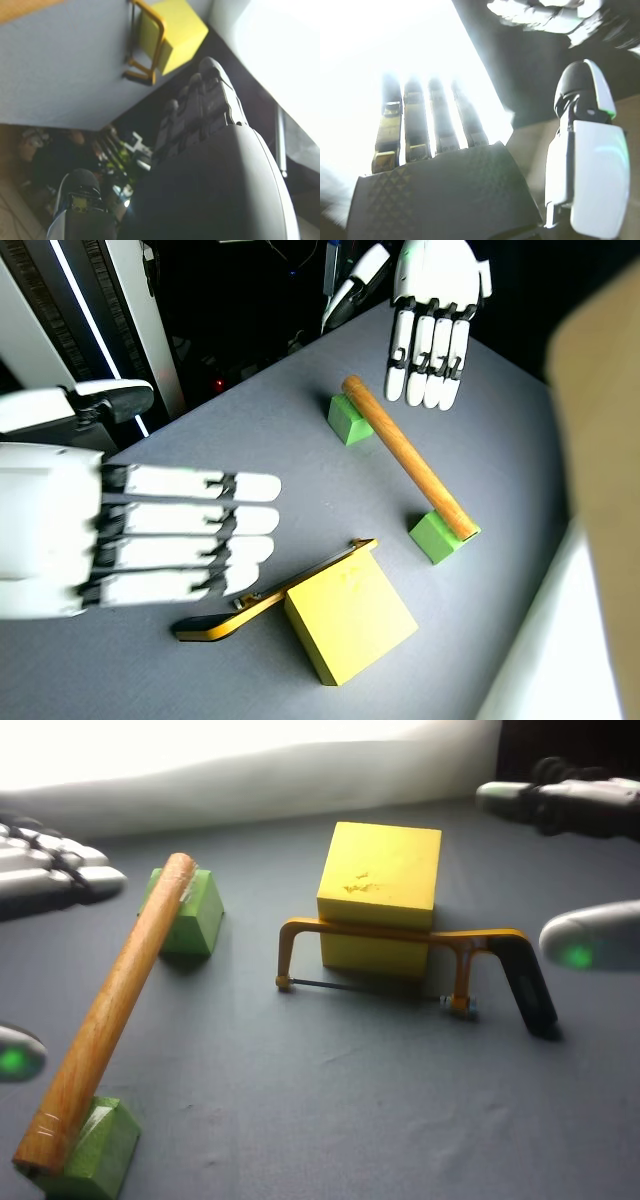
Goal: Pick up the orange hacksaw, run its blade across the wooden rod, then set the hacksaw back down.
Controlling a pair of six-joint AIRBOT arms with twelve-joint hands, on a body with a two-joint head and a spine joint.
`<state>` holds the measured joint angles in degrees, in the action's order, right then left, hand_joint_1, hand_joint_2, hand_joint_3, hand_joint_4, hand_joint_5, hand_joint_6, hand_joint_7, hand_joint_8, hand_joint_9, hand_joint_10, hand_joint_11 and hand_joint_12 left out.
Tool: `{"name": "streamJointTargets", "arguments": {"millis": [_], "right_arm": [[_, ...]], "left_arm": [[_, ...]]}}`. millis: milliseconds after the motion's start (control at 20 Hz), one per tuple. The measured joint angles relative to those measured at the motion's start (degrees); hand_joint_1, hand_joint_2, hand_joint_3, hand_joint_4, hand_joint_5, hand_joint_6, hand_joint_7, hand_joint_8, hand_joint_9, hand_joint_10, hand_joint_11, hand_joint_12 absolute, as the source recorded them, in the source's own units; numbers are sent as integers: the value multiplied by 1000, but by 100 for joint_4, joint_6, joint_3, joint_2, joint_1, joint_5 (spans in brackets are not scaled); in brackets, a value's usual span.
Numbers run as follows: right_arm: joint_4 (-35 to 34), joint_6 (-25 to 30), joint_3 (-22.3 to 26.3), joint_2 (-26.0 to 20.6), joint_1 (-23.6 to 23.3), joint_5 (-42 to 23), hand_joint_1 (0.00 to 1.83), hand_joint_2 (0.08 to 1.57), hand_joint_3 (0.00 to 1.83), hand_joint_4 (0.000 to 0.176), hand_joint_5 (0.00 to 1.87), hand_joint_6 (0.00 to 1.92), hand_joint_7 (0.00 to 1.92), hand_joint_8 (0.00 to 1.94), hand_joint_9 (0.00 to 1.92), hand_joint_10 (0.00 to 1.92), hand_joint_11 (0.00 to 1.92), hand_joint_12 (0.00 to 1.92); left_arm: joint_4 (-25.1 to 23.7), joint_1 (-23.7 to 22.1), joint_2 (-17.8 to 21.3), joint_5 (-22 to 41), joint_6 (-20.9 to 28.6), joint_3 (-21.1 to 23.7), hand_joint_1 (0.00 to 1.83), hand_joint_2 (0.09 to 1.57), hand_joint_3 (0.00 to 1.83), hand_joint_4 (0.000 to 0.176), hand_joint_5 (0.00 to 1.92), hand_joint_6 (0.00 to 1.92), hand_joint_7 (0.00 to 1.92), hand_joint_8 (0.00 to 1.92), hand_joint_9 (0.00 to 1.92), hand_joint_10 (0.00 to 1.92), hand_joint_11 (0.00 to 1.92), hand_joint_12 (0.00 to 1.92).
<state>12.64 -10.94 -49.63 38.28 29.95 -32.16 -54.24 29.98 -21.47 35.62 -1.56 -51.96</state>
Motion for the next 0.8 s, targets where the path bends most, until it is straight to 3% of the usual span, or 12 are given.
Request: {"name": "streamJointTargets", "arguments": {"millis": [50,150,200,300,450,650,700,800], "right_arm": [[7,151,0,-39,157,-13,410,931,0,0,91,3,151,3,184,3,0,704],[-9,605,37,-127,726,-236,613,930,0,0,123,10,170,6,194,6,0,672],[-234,651,55,-127,951,-343,613,930,0,0,123,10,170,6,194,6,0,672],[-1399,686,245,-236,1766,-826,734,1000,14,0,103,12,114,8,152,5,0,571],[-1858,739,227,-243,2024,-994,805,1023,12,0,96,3,105,1,140,0,0,533],[-1604,1292,-55,-149,2277,-1220,804,1064,4,0,126,5,131,2,163,3,0,615],[-1290,1578,-269,-28,2404,-1185,943,1022,0,0,149,11,145,6,171,5,0,604],[-638,2131,-691,155,2616,-1344,942,1031,0,0,151,8,146,4,172,4,0,624]], "left_arm": [[-114,-39,50,-33,11,39,39,1069,1,0,2,0,0,0,6,3,0,183],[-208,-55,168,-109,37,221,84,1055,0,0,29,5,1,0,23,4,0,285],[-289,-59,216,-133,105,254,84,1055,0,0,29,5,1,0,23,4,0,285],[-824,-166,350,-160,339,280,128,1052,0,0,53,4,16,2,35,4,0,366],[-1554,-321,380,-17,433,214,140,1042,0,0,69,6,32,4,59,8,0,418],[-2232,-343,376,358,448,105,143,1054,0,0,74,3,27,5,49,5,0,342],[-2514,-411,402,402,476,90,116,1059,1,0,47,0,8,0,39,0,0,301],[-2662,-485,426,555,501,79,109,1062,2,0,46,1,8,1,41,1,0,295]]}}
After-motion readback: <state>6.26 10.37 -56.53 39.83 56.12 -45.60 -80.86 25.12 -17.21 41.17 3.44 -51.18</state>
